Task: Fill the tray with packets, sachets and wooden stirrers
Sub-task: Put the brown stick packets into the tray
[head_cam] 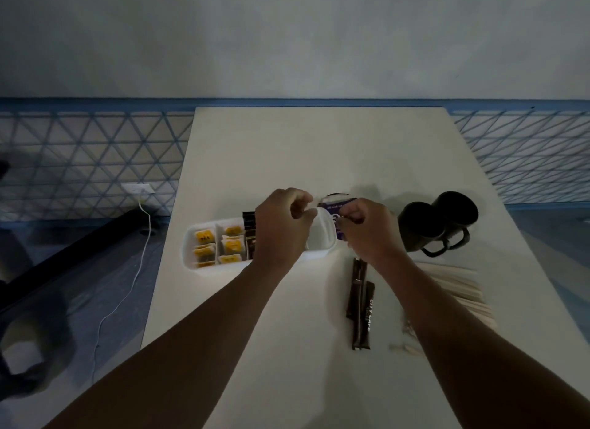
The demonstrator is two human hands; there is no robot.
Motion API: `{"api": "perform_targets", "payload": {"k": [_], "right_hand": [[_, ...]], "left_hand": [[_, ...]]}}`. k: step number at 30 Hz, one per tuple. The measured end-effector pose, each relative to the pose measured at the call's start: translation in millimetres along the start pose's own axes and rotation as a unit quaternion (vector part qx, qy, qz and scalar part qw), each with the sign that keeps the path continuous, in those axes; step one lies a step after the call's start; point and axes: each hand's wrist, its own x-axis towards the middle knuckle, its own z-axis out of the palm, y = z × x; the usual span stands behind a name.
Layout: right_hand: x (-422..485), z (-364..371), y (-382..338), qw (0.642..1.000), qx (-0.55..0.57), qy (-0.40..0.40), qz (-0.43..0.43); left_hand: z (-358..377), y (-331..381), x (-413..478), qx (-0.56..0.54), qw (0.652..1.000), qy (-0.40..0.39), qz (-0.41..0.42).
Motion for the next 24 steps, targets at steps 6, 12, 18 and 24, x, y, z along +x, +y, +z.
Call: {"api": "perform_targets", "payload": {"k": [6,12,18,24], "right_hand": [[-18.1,-22.5,33.9,0.999,-0.034,0.032,0.02],[-42.7,-27.9,68.6,0.991,-0.093,-0.028,0.089],[-55.6,-24.1,86.7,0.968,-0.14,-0.121,0.167],[-55.9,-13.2,96.5,0.962,-0.145,-0.133,0.191]], "left_hand": [[31.7,9.6,-31.3,-0.045,0.981,-0.184,-0.046],[63.5,-2.6,-66.3,0.073,0.951,-0.286,-0.093],[78.8,-3.8,-91.7,0.174,0.915,-0.323,-0.168],[90.5,-7.0,-103.2,0.199,0.902,-0.332,-0.189]]}}
